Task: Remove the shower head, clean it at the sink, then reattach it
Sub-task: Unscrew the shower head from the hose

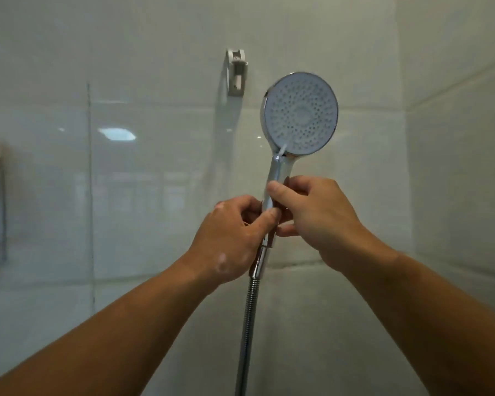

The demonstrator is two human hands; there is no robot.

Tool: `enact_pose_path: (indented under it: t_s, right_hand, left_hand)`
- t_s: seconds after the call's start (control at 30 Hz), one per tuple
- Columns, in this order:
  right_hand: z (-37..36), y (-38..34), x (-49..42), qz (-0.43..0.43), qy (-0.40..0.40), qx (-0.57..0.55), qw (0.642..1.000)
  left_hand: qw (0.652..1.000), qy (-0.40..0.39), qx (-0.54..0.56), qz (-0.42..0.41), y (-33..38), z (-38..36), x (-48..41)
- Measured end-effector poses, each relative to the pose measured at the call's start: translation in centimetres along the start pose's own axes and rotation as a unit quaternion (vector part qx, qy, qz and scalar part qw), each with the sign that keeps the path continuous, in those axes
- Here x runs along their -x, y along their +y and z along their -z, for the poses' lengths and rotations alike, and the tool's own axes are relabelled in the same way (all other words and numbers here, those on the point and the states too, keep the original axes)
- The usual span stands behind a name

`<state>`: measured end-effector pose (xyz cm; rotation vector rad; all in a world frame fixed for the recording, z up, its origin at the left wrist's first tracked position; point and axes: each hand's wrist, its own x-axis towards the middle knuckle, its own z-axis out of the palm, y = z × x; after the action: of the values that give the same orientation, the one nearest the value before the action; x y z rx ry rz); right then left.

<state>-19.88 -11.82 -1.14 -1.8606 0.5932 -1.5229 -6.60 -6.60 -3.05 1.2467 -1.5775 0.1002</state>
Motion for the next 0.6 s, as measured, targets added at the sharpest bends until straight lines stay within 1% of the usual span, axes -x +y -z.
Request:
enact_pose_path:
  t_s: [0.1,0.3,0.37,0.53,0.6]
  right_hand:
    - [-1.1,4.6,4.5,-0.059,-0.009,-0.034,0.998]
    - [-2.6,11.8,13.2,-0.162,-0.048,-0.034,0.985]
    - [-3.0,13.8,16.1,-0.197,-0.052,-0.039,0.978]
    - [-3.9,19.2,23.5,-0.296,-0.018,-0.082,0.952]
    - [-4.1,21.3,26.6,-0.339,0.012,-0.116,0.933]
  left_hand:
    - [0.998,-0.031,-0.002,0.054,-2.8,-1.9,4.7]
    - [0.985,-0.093,0.008,0.146,-7.9,-5.4,14.0]
    - [0.976,-0.108,0.028,0.185,-9.0,-6.5,17.3]
    - [0.946,-0.149,0.078,0.276,-11.5,-9.3,25.2]
    - [0.921,-0.187,0.119,0.32,-12.6,-9.9,28.3]
